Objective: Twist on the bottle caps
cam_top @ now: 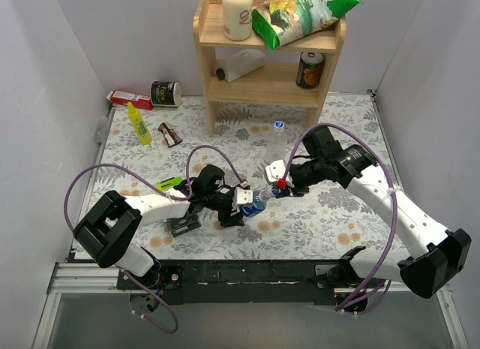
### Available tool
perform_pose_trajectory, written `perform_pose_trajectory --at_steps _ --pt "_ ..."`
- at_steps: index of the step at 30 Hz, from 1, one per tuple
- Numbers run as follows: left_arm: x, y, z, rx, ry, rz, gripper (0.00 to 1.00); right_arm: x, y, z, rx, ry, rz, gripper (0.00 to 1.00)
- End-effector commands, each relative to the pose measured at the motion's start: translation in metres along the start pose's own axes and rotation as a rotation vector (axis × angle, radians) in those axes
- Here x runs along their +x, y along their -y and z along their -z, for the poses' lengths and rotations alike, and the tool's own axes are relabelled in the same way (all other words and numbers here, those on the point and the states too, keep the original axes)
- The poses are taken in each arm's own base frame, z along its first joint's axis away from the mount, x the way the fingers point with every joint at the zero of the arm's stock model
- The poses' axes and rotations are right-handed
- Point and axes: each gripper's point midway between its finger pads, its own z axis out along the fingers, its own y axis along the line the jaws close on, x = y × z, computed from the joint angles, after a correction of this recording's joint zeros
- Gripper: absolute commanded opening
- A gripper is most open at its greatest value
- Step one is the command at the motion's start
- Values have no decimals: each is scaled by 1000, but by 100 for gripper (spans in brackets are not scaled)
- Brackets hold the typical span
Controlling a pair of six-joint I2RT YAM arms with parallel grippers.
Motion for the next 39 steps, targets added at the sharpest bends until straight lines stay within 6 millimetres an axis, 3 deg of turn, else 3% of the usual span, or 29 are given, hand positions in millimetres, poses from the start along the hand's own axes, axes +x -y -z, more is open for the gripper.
perform_pose_trajectory --at_steps 1,14,30,39 --pt "-19 -9 1 -27 51 -59 0 -5 0 -7 -27 6 76 26" --pt "-23 -9 1 -29 67 -75 0 -6 6 -23 -59 -5 121 26" --pt "-23 -10 0 -34 67 -94 0 4 -18 -32 -209 -135 240 25" --pt "-23 -13 0 -47 62 -117 0 12 -18 -34 -267 -227 257 23"
